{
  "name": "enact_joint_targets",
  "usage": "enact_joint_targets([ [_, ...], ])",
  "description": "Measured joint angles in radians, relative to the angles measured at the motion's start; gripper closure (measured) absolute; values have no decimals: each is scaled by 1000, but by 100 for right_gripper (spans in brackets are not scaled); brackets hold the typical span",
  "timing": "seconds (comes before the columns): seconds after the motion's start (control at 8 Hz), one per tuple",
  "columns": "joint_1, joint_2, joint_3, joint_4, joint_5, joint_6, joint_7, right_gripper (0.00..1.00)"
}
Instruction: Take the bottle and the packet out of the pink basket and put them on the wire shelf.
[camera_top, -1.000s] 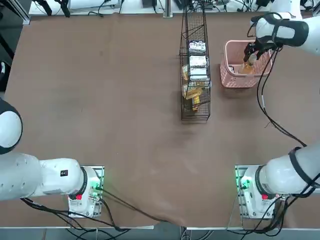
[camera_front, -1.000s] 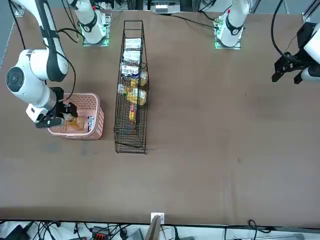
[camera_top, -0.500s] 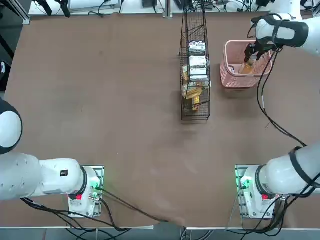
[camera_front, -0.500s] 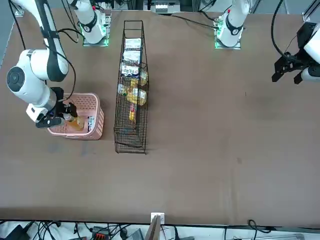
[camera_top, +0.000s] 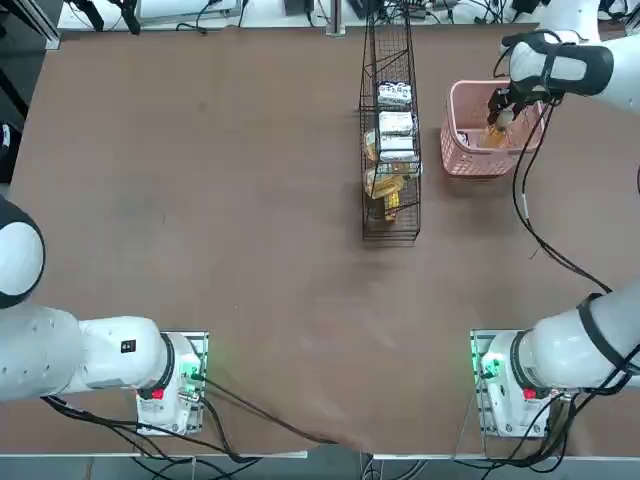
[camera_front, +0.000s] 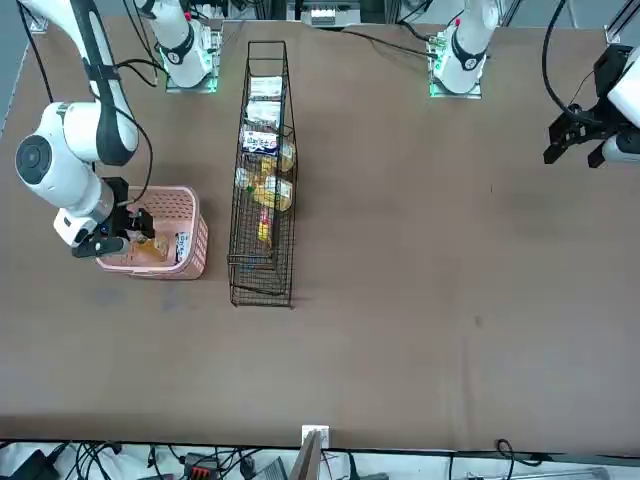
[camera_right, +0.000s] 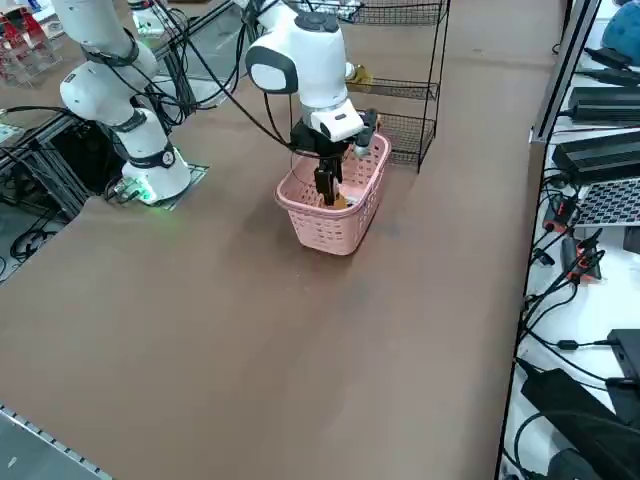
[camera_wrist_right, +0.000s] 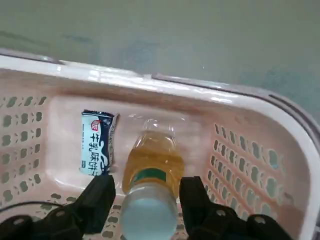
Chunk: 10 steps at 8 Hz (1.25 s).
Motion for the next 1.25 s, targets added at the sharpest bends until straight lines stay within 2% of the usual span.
enact_joint_targets([
  [1.25, -3, 5, -3, -6, 0, 4, 73, 25],
])
